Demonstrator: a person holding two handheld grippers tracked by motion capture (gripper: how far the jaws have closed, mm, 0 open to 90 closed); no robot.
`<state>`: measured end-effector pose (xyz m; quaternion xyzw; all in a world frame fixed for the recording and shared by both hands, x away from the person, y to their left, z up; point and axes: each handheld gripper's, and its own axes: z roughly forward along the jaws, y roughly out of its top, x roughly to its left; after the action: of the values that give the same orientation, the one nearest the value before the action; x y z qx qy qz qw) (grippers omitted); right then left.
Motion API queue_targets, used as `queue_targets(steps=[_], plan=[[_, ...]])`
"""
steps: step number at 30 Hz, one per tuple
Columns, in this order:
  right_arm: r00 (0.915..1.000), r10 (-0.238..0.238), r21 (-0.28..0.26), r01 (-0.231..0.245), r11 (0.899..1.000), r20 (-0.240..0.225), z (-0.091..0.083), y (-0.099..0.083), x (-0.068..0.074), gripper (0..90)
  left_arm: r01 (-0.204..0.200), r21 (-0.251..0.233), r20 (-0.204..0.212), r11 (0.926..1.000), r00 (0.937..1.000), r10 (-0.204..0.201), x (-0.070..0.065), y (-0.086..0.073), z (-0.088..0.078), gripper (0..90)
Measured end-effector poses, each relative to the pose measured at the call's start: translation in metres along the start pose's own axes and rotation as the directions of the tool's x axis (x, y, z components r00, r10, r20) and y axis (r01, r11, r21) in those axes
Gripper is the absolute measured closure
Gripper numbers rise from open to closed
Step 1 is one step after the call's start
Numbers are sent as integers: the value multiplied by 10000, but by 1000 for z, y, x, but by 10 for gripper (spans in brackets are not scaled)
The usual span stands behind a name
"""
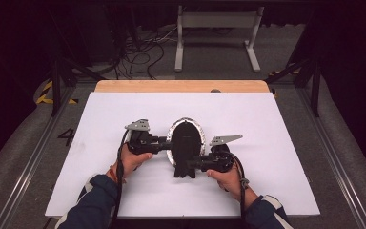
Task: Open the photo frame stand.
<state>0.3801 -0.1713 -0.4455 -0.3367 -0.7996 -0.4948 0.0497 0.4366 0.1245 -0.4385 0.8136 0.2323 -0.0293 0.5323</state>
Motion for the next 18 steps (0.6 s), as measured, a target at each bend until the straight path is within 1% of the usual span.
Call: queue_targets(steps=[4, 6, 8, 10, 12, 13, 15, 16, 18], plan=[[10000, 40, -65, -40, 10000, 72, -2, 1, -1, 719, -453, -27, -285, 9990, 9986, 452, -8, 3, -1, 662], [10000, 36, -97, -35, 9999, 47, -3, 2, -1, 728, -718, -42, -425, 9974, 9965, 716, -11, 5, -1, 663], [10000, 41, -154, -40, 9999, 58, -5, 3, -1, 735, -875, -12, -543, 9962, 9947, 873, -13, 6, -1, 663], [10000, 13, -183, -12, 9998, 73, -6, 3, -1, 741, -1156, -109, -798, 9932, 9902, 1144, -17, 7, 0, 663], [10000, 19, -252, -17, 9997, 69, -7, 4, -1, 749, -1320, -201, -971, 9910, 9868, 1295, -20, 8, 0, 666], [10000, -2, -268, 3, 9996, 53, -8, 5, -1, 756, -1316, -236, -1032, 9910, 9863, 1285, -22, 8, 0, 670], [10000, -31, -295, 33, 9996, 75, -9, 6, 0, 761, -1561, -324, -1277, 9872, 9803, 1508, -25, 9, 0, 674], [9999, -71, -291, 73, 9995, 73, -9, 7, 0, 763, -1715, -345, -1405, 9846, 9762, 1651, -26, 10, 0, 675], [9999, -131, -308, 134, 9994, 84, -11, 8, 0, 770, -1912, -377, -1621, 9808, 9697, 1828, -29, 10, 1, 675]])
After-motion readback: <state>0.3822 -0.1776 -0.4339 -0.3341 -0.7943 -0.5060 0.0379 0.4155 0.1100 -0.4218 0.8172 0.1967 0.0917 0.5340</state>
